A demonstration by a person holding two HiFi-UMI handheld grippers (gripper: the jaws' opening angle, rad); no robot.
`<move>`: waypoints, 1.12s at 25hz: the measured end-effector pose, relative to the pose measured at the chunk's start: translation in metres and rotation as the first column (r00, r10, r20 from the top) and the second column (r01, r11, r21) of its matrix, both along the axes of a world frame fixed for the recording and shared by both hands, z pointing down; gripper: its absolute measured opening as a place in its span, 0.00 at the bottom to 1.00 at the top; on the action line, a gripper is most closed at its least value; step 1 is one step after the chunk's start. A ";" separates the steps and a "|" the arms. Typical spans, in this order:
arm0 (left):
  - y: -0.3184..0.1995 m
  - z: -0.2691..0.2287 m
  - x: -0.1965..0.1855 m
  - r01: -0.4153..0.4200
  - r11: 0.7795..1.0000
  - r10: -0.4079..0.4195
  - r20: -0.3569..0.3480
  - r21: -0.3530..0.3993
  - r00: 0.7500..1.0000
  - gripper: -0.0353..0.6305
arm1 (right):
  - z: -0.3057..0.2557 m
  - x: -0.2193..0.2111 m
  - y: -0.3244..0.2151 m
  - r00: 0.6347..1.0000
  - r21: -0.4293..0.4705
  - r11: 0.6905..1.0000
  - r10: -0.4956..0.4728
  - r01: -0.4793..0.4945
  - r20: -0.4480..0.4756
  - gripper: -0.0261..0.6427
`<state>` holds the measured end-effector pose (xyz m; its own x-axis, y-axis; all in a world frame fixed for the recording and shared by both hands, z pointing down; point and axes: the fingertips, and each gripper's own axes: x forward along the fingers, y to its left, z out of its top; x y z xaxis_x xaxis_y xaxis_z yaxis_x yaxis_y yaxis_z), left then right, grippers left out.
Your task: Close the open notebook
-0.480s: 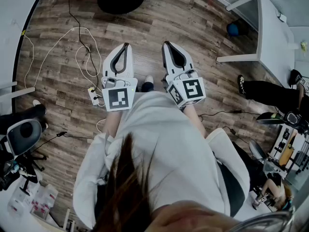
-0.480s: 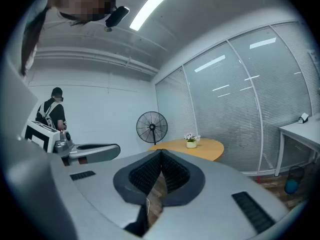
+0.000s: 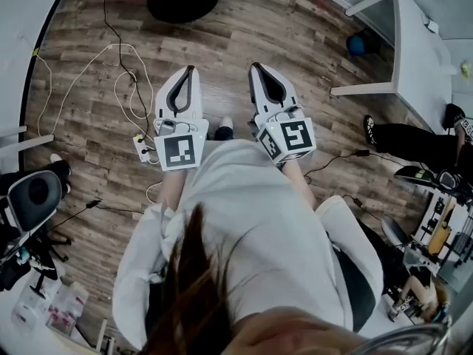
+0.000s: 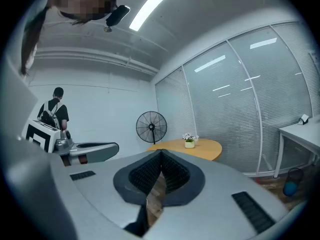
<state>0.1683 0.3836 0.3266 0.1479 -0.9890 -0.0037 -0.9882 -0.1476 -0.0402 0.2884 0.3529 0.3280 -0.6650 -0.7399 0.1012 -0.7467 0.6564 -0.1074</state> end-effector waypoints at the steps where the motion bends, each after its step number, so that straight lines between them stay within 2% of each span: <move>1: 0.000 0.000 0.003 0.000 1.000 0.000 0.000 -0.002 1.000 0.08 | -0.001 0.003 0.000 1.000 0.005 1.000 -0.005 0.005 -0.004 0.04; 8: -0.001 -0.002 0.032 -0.043 0.999 0.043 -0.058 0.007 0.997 0.08 | -0.005 0.016 0.006 0.996 0.063 0.994 -0.087 0.088 -0.020 0.04; 14: -0.003 0.005 0.043 -0.051 0.999 0.050 -0.064 -0.007 0.997 0.08 | 0.001 0.021 0.006 0.990 0.046 0.989 -0.139 0.139 -0.004 0.04; 21: -0.017 0.004 0.014 0.008 1.000 -0.008 -0.072 -0.001 0.997 0.08 | 0.004 0.002 -0.009 0.987 0.038 0.986 -0.163 0.163 0.001 0.04; 28: -0.061 0.006 -0.028 -0.010 1.000 0.011 -0.091 0.010 0.996 0.08 | 0.010 -0.038 -0.051 0.987 0.015 0.987 -0.159 0.160 -0.035 0.04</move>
<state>0.1406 0.3225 0.3322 0.1570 -0.9872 -0.0270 -0.9862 -0.1581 0.0483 0.2507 0.3018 0.3383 -0.7713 -0.6263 0.1133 -0.6351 0.7691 -0.0714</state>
